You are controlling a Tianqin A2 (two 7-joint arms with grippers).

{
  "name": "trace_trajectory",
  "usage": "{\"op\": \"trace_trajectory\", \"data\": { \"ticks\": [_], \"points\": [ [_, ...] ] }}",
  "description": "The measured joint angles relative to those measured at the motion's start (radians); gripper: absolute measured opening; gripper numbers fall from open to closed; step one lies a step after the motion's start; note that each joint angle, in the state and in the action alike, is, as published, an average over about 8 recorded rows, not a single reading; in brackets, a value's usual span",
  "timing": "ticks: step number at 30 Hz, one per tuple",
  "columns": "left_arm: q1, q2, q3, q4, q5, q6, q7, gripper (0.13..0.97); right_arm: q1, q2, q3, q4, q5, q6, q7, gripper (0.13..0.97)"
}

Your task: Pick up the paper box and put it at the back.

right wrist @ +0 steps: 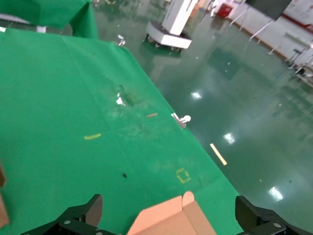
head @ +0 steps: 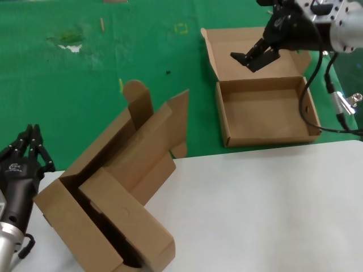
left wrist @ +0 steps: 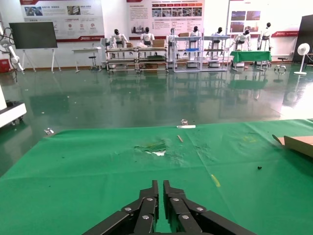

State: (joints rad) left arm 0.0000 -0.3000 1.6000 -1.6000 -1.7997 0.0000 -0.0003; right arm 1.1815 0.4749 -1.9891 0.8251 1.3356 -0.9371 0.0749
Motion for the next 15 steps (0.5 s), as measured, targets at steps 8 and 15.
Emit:
{"op": "trace_trajectory", "data": {
  "ticks": [8,15],
  "points": [
    [0.0,0.0,0.0,0.0,0.0,0.0,0.0,0.204,-0.131,-0.02,0.043,0.085,0.051,0.103,-0.008,0.941],
    [0.0,0.0,0.0,0.0,0.0,0.0,0.0,0.295,-0.25,-0.037,0.082,0.164,0.098,0.198,-0.016,0.966]
  ]
}}
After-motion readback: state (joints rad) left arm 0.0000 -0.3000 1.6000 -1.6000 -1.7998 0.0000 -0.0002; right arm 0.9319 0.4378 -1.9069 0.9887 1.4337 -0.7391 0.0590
